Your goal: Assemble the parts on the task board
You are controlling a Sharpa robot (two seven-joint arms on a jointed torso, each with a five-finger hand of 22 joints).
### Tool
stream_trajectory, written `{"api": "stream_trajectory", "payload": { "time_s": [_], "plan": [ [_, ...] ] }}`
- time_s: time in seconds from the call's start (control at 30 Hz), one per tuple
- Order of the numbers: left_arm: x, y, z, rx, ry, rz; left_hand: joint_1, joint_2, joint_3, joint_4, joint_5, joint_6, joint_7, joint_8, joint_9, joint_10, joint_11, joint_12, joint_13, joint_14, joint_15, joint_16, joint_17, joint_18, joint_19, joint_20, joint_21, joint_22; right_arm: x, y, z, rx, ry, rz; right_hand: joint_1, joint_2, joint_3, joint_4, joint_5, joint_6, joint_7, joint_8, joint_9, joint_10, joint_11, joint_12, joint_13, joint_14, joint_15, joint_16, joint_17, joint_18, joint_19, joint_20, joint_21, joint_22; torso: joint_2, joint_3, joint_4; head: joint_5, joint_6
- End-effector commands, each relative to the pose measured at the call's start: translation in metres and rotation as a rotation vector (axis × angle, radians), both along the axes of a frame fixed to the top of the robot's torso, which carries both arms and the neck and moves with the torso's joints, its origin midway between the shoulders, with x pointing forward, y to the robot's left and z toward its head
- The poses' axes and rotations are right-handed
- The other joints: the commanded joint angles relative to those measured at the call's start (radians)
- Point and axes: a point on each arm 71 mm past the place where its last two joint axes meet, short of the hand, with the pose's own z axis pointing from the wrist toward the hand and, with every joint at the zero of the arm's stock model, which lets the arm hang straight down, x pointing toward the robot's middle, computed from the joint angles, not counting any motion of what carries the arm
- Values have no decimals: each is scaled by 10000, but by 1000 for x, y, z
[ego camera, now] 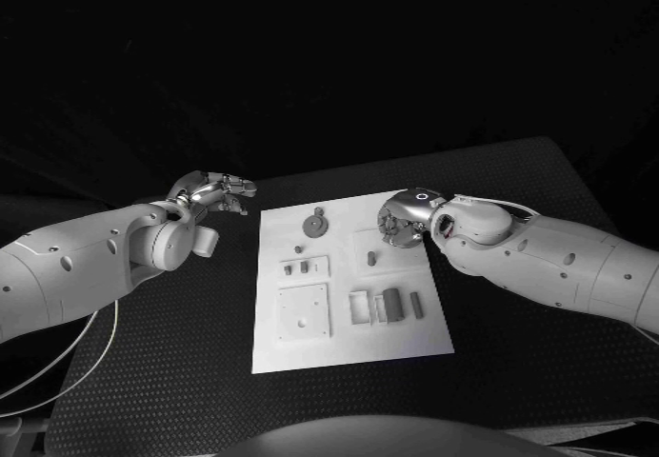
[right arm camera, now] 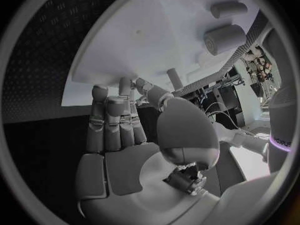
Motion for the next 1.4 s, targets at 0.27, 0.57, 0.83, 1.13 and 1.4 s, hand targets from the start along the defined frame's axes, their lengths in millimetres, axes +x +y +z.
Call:
{"api": "stream_trajectory", "payload": {
  "time_s": [0.27,0.57,0.83,1.13,1.4],
  "plan": [
    [0,-2,1,7,-36,-101,49,84,-38,0,-19,-83,-1,37,-19,-15,17,57,17,46,-5,-56,2,108,21,-15,-71,-14,-3,-2,-9,-430,285,8,149,17,87,-51,20,36,8,3,41,84,-13,-13,-5,7,-62,3,4,131,33,-57,37,181,6,-8,6,-10,-3],
    [0,-1,1,20,-35,-95,55,86,-38,0,-18,-85,0,37,-21,-15,17,57,19,50,-6,-59,3,109,25,-16,-75,-16,-3,0,-7,-352,30,72,490,334,95,-495,19,120,0,42,126,178,-37,10,29,18,-84,6,21,131,27,-53,51,191,5,-3,-3,-12,-16],
    [1,-1,1,27,-35,-93,62,91,-38,1,-15,-85,0,39,-22,-14,16,59,20,55,-7,-62,5,109,31,-17,-78,-17,-3,1,-5,-173,-214,71,472,412,53,-607,19,212,-33,91,184,302,-83,60,63,85,-127,26,29,131,94,-66,83,189,3,-4,2,-18,-27],
    [1,0,1,34,-34,-97,68,94,-39,2,-11,-83,-1,42,-23,-11,15,61,23,61,-8,-66,7,108,38,-17,-83,-19,-5,2,-4,-66,-212,77,456,417,43,-636,21,242,-46,105,203,341,-99,74,73,116,-143,35,33,131,122,-78,94,187,1,-11,3,-25,-14],
    [1,0,1,39,-49,-84,52,94,-54,9,-12,-85,2,44,-26,-9,14,64,27,72,-8,-70,12,105,51,-16,-88,-21,-7,1,-1,33,-298,98,451,418,41,-653,22,260,-53,112,215,366,-110,83,79,131,-153,38,34,131,138,-86,100,185,1,-8,4,-25,-6]
  ]
}}
